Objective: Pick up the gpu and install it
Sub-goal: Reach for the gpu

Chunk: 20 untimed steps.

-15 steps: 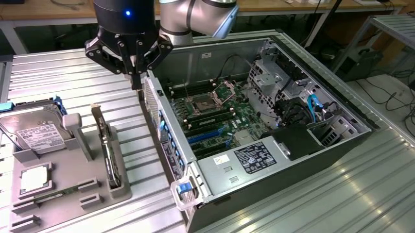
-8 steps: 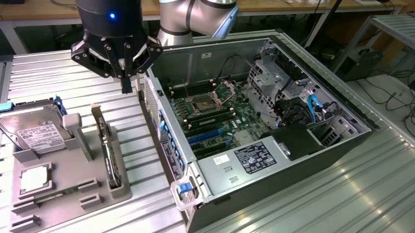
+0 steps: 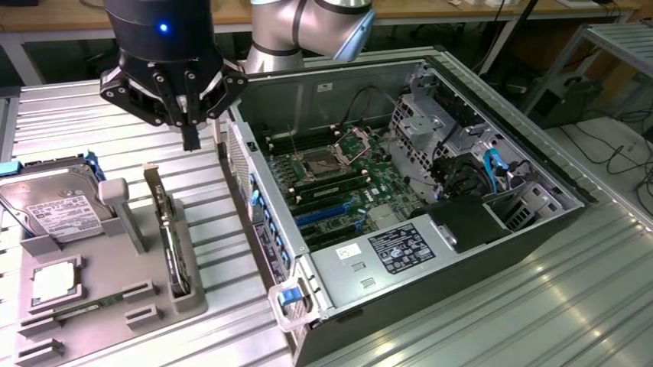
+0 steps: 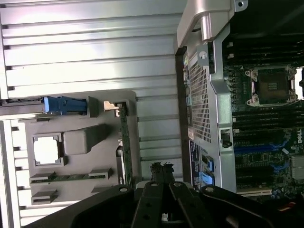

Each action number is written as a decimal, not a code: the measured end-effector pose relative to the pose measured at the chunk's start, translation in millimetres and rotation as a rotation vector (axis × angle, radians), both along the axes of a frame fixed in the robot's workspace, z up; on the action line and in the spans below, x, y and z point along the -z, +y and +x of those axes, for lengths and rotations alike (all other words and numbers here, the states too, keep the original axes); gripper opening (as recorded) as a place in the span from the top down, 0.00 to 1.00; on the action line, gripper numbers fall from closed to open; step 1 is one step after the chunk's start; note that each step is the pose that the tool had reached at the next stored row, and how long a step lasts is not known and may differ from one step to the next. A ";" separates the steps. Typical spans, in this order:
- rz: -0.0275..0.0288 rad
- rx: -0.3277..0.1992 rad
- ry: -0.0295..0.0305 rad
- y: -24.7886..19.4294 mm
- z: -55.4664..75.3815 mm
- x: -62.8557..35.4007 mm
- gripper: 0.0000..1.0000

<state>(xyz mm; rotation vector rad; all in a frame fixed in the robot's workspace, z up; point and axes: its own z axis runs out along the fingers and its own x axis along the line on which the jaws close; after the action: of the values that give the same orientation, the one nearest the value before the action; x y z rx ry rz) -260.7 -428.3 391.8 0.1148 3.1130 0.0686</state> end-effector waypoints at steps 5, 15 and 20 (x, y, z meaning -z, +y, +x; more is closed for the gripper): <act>0.0000 0.000 0.0000 -1.3 -4.6 0.1 0.89; 0.0000 0.000 0.0000 -5.7 -16.4 0.3 0.89; -0.0001 0.000 0.0001 -9.6 -25.4 0.7 0.89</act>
<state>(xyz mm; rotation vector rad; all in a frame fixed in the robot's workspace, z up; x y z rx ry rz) -286.1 -437.9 391.1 0.1149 3.1130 0.0685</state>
